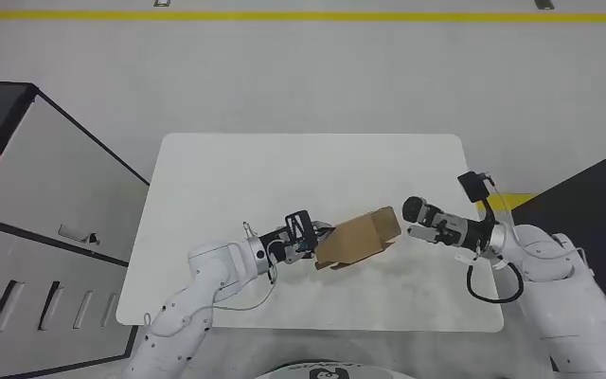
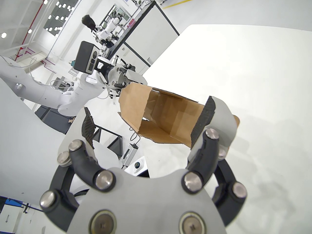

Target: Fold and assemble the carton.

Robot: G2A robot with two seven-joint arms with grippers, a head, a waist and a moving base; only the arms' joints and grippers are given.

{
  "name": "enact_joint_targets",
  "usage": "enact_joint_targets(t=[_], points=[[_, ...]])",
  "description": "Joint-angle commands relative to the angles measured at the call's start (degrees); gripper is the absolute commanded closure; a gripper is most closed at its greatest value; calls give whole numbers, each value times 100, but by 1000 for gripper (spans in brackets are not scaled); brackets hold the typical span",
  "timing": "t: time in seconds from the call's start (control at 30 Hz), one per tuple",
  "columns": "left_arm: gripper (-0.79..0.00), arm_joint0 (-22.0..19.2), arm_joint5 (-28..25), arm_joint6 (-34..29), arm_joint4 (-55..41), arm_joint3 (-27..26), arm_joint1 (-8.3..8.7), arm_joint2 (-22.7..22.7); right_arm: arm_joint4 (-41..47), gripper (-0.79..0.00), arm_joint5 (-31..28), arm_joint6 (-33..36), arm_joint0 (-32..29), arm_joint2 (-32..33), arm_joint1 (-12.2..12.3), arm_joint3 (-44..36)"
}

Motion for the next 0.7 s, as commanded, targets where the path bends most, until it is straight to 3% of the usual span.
enact_joint_targets(t=[0.0, 0.33, 0.67], points=[[0, -55, -172, -5, -50, 22, 24, -42, 373, -785, 177, 184, 93, -108, 49, 29], [0, -234, -416, -153, -698, 111, 70, -82, 1928, -785, 1333, 1342, 718, -653, 368, 463], [0, -286, -239, -207, -760, 90, 87, -59, 1903, -785, 1441, 1379, 712, -816, 368, 337]])
